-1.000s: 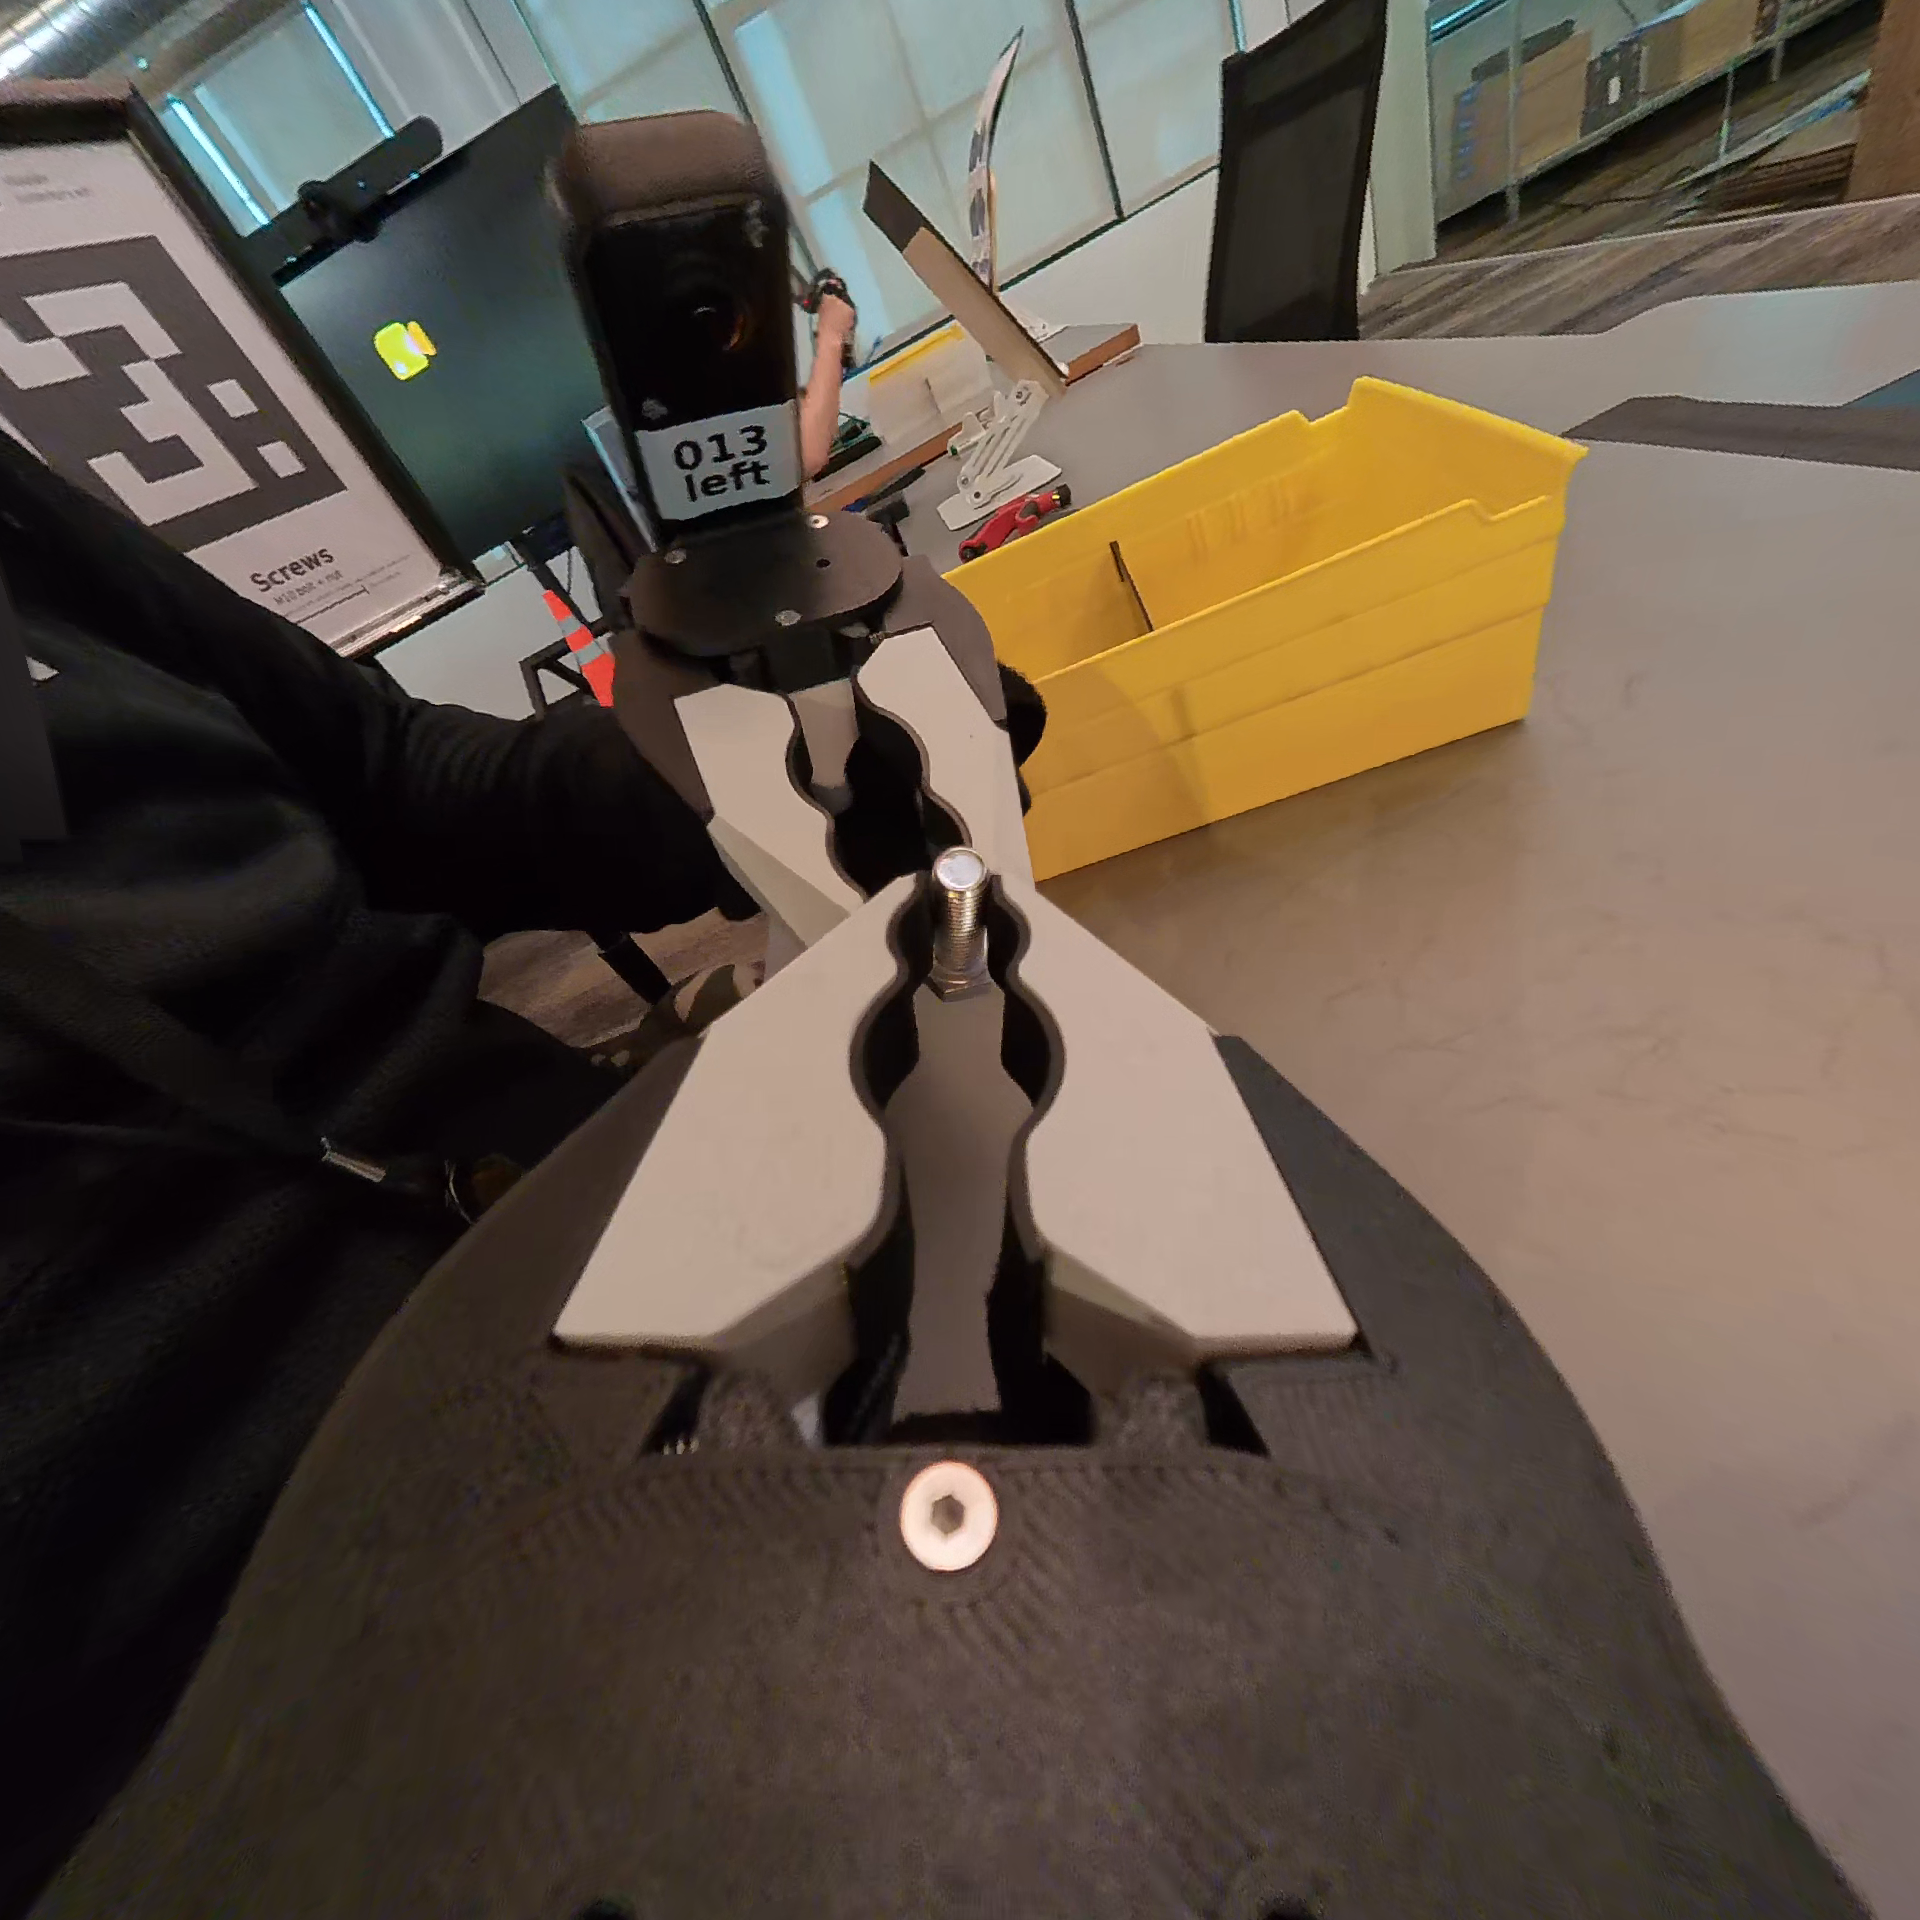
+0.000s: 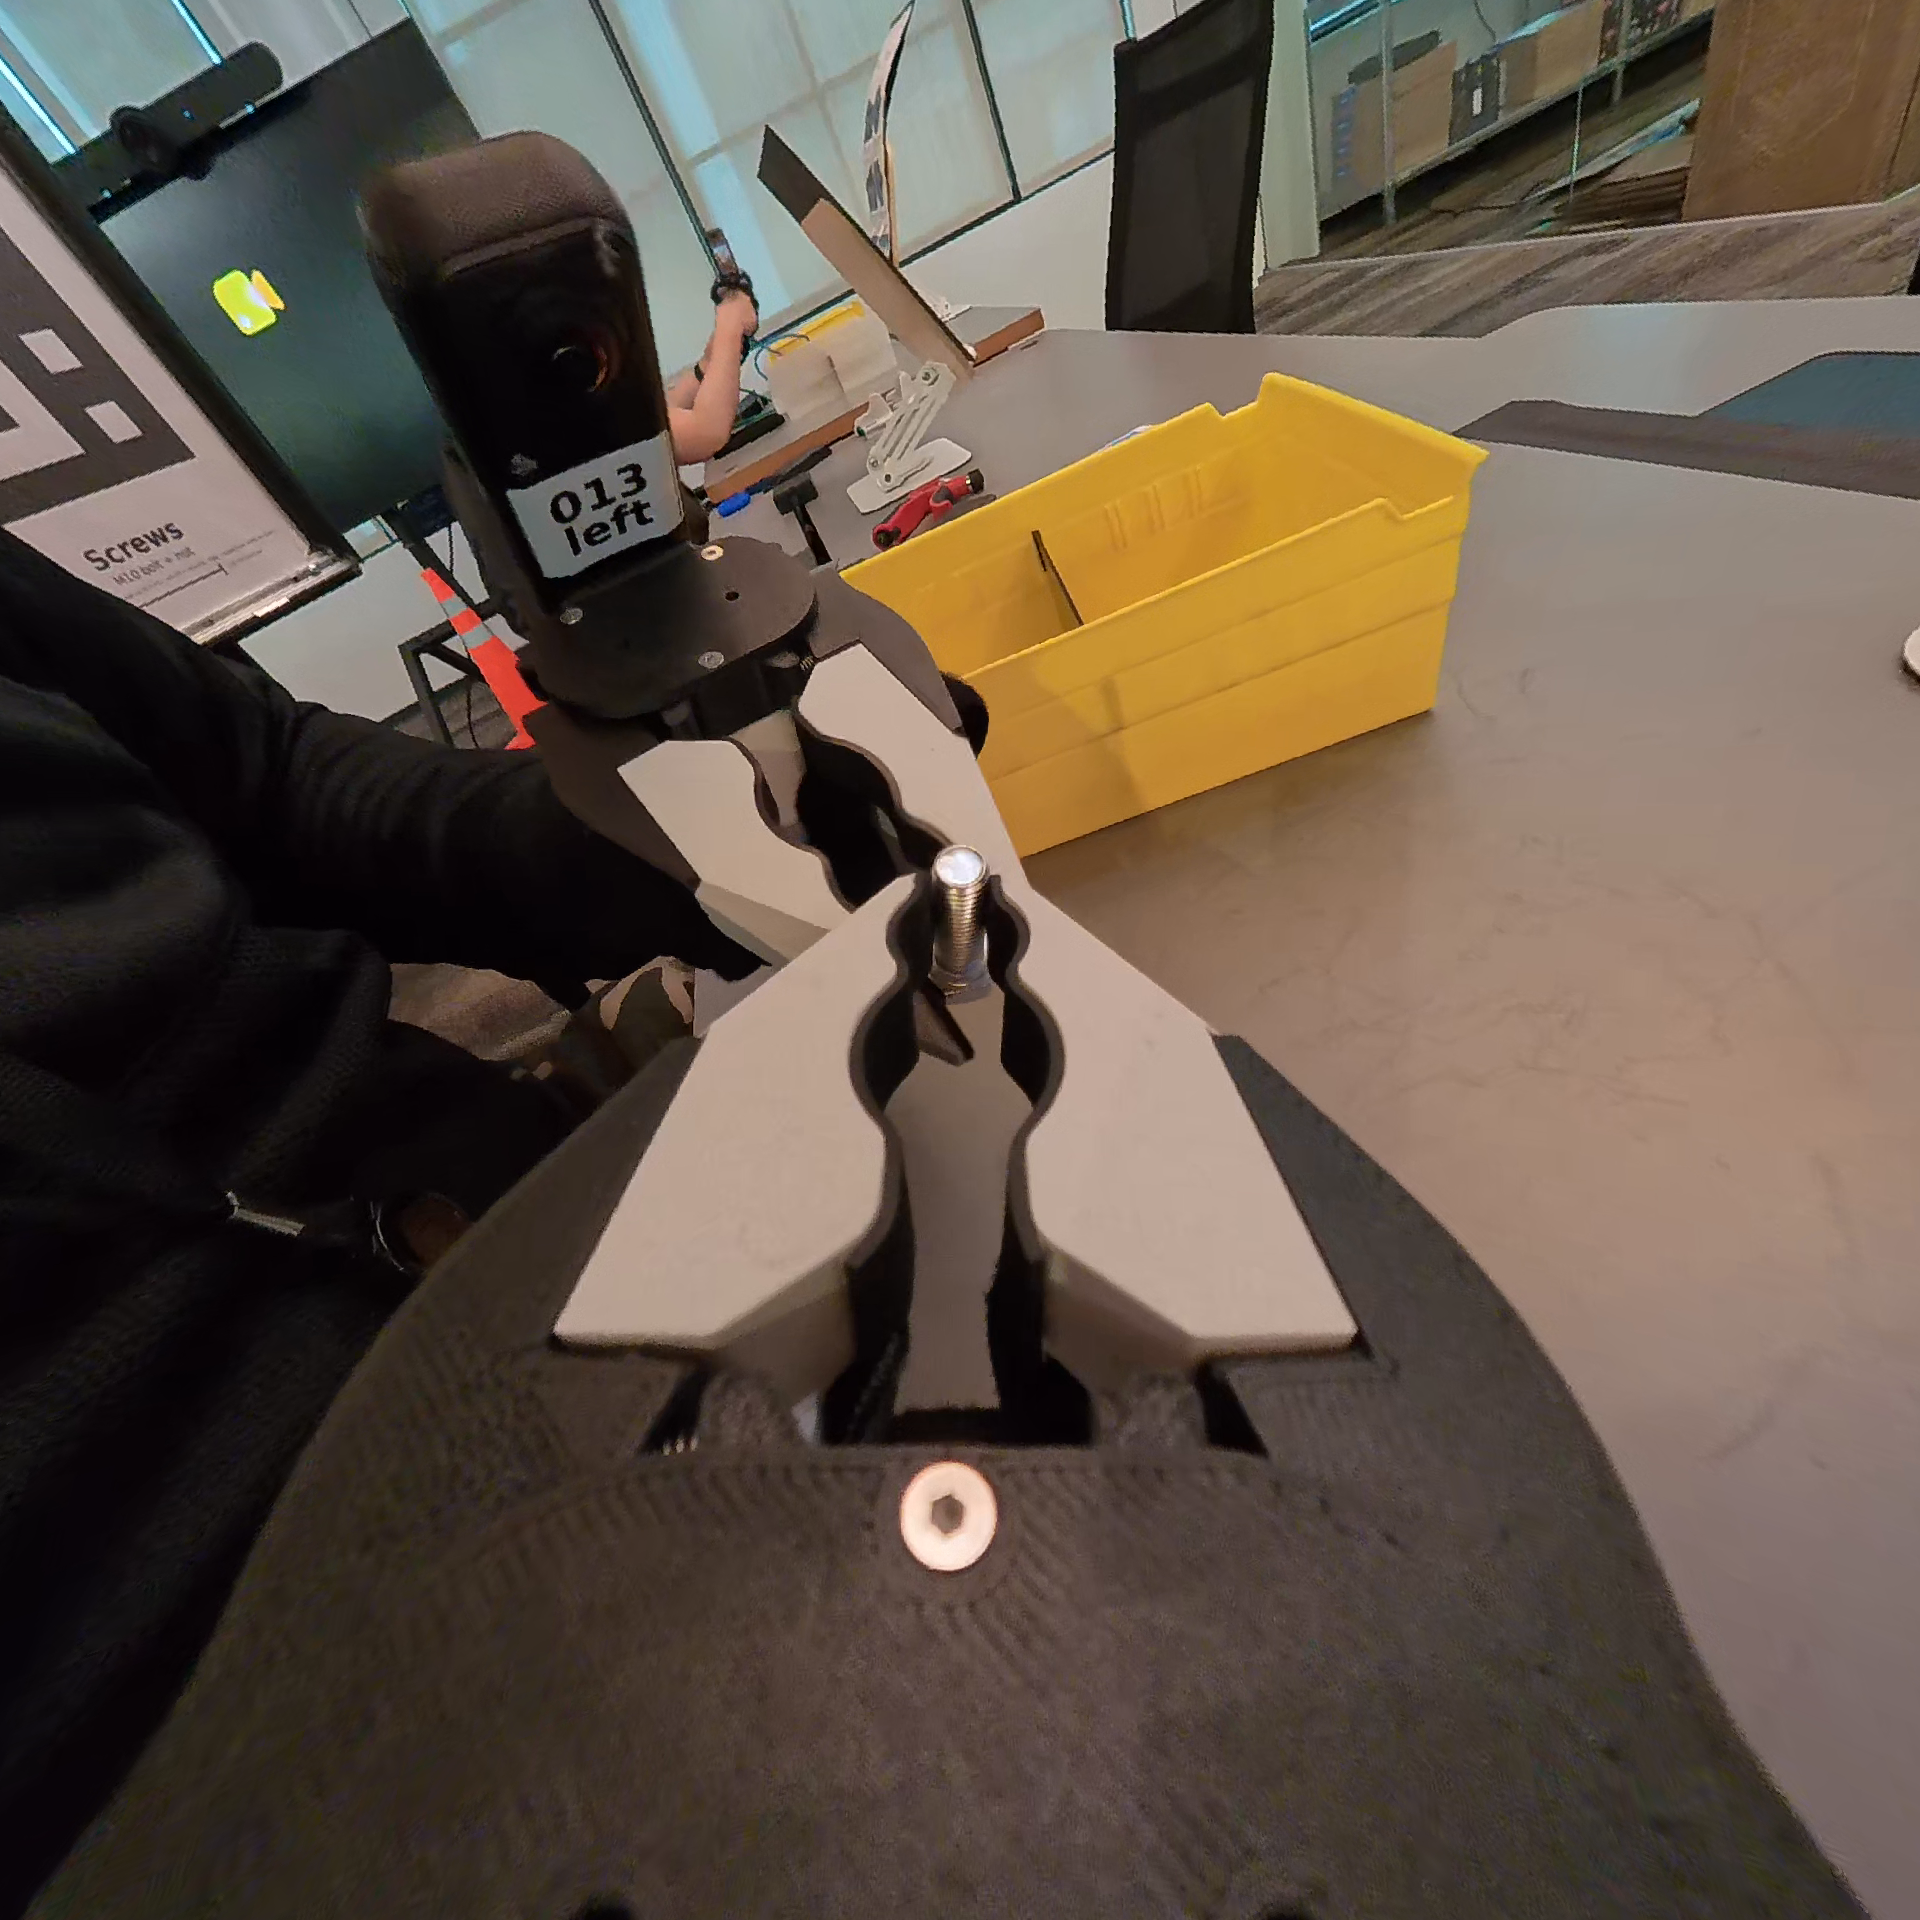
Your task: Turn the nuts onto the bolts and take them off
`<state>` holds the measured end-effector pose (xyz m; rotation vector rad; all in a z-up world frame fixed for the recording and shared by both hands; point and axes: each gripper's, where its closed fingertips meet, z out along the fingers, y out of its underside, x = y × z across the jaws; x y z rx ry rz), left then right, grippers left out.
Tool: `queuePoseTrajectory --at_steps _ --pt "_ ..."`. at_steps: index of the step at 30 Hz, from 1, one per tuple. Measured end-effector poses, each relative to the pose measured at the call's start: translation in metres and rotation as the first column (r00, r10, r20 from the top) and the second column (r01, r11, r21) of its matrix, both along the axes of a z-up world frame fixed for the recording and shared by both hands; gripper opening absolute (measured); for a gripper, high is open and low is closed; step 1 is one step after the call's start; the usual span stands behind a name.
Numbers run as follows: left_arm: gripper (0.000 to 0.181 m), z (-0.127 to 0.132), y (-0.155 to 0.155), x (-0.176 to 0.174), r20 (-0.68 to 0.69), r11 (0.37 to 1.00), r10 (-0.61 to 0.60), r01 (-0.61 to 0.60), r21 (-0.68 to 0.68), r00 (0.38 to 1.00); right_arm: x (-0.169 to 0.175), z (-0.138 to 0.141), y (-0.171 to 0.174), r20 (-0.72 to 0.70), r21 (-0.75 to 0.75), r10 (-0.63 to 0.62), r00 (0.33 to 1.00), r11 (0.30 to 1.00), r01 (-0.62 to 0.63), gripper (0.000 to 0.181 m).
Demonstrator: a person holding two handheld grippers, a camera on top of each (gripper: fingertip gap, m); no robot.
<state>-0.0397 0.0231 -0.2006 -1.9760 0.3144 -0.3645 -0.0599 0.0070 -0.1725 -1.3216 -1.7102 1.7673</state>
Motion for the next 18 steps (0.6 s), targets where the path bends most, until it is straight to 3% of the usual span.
queuePoseTrajectory --at_steps 6,8,12,14,18 --pt "0.017 -0.001 -0.002 -0.001 -0.034 1.0 0.001 -0.001 0.014 0.999 0.0 0.001 -0.002 0.0 -0.024 0.015 1.0 1.0 -0.015 0.008" --pt "0.017 0.001 -0.004 -0.003 -0.027 1.0 0.014 -0.013 0.028 1.0 -0.001 0.005 0.002 -0.01 -0.051 0.001 1.0 0.999 -0.002 0.029" --pt "0.017 0.018 -0.018 -0.009 0.044 0.991 0.037 -0.042 0.127 0.998 0.0 0.004 0.009 -0.011 -0.045 -0.022 1.0 0.999 0.021 0.029" --pt "0.017 0.028 -0.028 -0.015 0.032 0.981 0.055 -0.06 0.182 0.998 -0.001 -0.007 0.004 0.03 -0.007 0.002 1.0 1.0 -0.002 0.026" --pt "0.017 0.038 -0.045 -0.025 0.013 0.966 0.088 -0.089 0.241 0.996 0.0 -0.063 -0.02 0.24 0.214 0.067 0.968 0.969 -0.12 0.035"
